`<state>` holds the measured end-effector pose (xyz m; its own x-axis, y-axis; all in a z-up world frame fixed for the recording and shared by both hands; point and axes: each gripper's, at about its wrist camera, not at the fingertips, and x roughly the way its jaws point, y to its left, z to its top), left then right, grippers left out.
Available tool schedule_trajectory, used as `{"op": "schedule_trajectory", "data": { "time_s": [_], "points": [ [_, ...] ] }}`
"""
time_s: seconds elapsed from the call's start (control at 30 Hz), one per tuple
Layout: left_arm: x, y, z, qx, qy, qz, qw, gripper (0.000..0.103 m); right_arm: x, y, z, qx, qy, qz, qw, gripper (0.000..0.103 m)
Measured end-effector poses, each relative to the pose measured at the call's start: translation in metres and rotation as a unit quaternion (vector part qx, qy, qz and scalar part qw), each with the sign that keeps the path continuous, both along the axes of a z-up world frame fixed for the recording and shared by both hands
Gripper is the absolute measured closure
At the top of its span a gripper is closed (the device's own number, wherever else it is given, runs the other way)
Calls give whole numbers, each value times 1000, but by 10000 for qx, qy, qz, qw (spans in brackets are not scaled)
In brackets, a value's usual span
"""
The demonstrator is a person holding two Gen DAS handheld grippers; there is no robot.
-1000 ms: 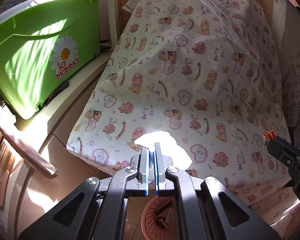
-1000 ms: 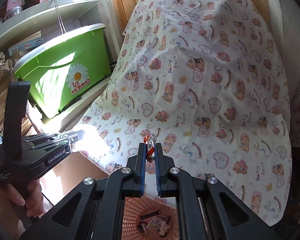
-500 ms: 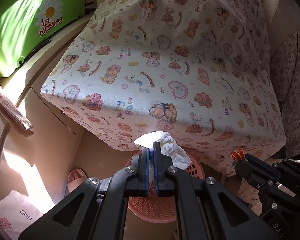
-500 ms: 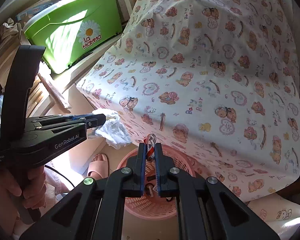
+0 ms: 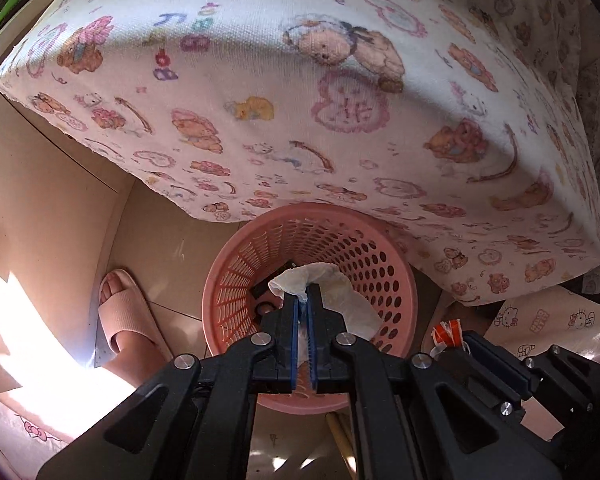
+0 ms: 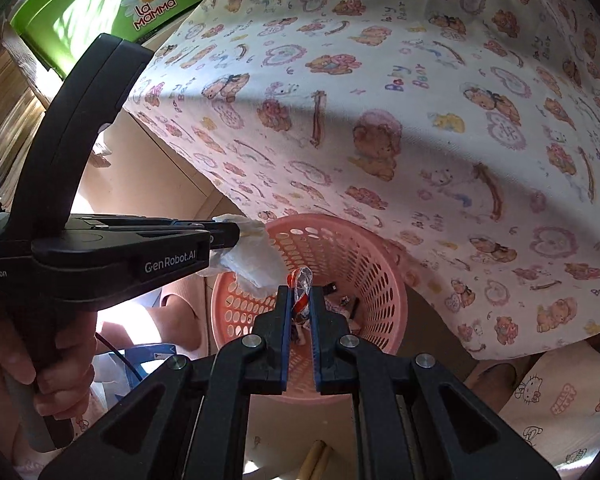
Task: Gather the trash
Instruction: 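Carry the white tissue and orange ring down over the pink wastebasket, then open the left tool to drop the tissue while the right tool releases the ring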
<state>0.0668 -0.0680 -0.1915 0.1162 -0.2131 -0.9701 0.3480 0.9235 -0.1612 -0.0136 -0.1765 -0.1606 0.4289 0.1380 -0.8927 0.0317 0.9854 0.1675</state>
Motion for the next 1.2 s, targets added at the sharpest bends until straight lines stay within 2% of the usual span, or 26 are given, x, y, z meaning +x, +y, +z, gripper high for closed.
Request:
{"op": "schedule_trajectory", "data": {
  "time_s": [0.17, 0.37, 0.4, 0.47, 0.63, 0.77, 0.8, 0.83, 0.87, 0.93, 1.0, 1.2],
  "points": [
    [6, -2, -26, 443, 57, -92, 9990, 100, 5, 7, -28, -130, 197, 14, 9997, 93],
    [13, 5, -44, 632, 246, -37, 9977, 98, 9, 5, -53, -221, 517, -73, 9984, 93],
    [13, 6, -48, 686, 283, -48, 9972, 94, 10, 5, -57, -272, 552, -74, 9981, 93],
    [13, 7, -53, 779, 338, -48, 9964, 80, 10, 5, -63, -290, 638, -70, 9975, 86],
    [12, 8, -63, 921, 440, -73, 9947, 79, 13, 6, -78, -354, 770, -70, 9964, 85],
    [9, 9, -76, 1080, 615, -129, 9922, 64, 15, 9, -92, -409, 999, 4, 9942, 84],
    [8, 9, -78, 1121, 653, -134, 9915, 61, 15, 9, -95, -422, 1063, 0, 9934, 82],
    [7, 9, -80, 1160, 700, -144, 9907, 58, 14, 8, -97, -419, 1123, -6, 9928, 75],
    [6, 9, -81, 1166, 734, -147, 9904, 49, 14, 8, -98, -410, 1165, -17, 9923, 61],
    [6, 9, -80, 1167, 719, -138, 9905, 46, 13, 7, -97, -442, 1092, -106, 9930, 44],
    [7, 9, -77, 1211, 666, -125, 9903, 41, 11, 6, -95, -495, 1022, -183, 9934, 42],
    [9, 12, -57, 1086, 454, -1, 9931, 40, 11, -4, -80, -523, 922, -297, 9939, 42]
  ]
}}
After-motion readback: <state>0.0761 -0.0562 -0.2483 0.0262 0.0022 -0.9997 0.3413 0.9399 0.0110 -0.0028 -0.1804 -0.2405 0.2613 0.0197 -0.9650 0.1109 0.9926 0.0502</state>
